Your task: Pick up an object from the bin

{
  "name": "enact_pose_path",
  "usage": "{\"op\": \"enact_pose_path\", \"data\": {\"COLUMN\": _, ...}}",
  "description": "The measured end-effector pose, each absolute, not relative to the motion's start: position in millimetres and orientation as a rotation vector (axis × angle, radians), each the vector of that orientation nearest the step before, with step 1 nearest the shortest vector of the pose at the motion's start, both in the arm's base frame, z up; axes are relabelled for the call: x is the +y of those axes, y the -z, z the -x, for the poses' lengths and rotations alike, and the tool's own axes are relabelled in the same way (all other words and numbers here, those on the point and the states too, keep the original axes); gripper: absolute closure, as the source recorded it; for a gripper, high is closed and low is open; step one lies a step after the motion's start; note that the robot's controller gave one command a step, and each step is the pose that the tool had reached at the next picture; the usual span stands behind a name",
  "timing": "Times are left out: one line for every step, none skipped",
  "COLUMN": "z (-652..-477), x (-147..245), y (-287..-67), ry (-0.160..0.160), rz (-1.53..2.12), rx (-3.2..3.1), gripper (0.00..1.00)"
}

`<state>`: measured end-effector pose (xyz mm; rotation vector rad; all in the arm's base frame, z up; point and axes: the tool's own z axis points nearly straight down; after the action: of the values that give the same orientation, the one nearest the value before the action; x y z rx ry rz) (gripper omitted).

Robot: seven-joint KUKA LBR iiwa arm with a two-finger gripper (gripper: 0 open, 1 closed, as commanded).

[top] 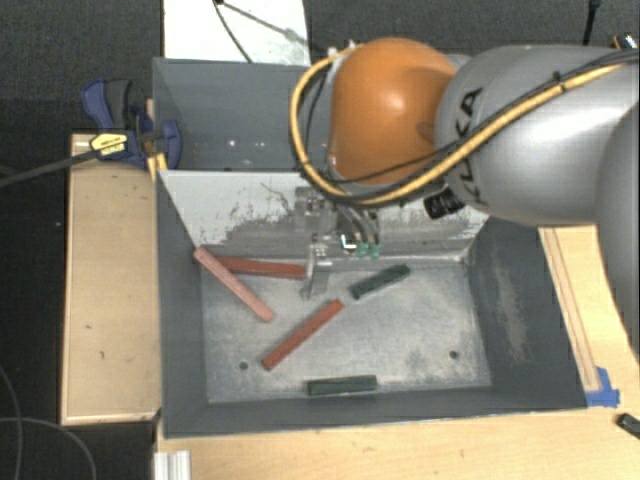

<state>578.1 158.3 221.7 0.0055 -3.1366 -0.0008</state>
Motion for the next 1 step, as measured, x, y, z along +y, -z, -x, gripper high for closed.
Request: {"op": "enact_pose_path", "data": {"z": -590.1, "x": 219.2, "y": -66.0, "ry": 0.000, "rz": 0.140, "rx": -3.134, "gripper": 0.00}}
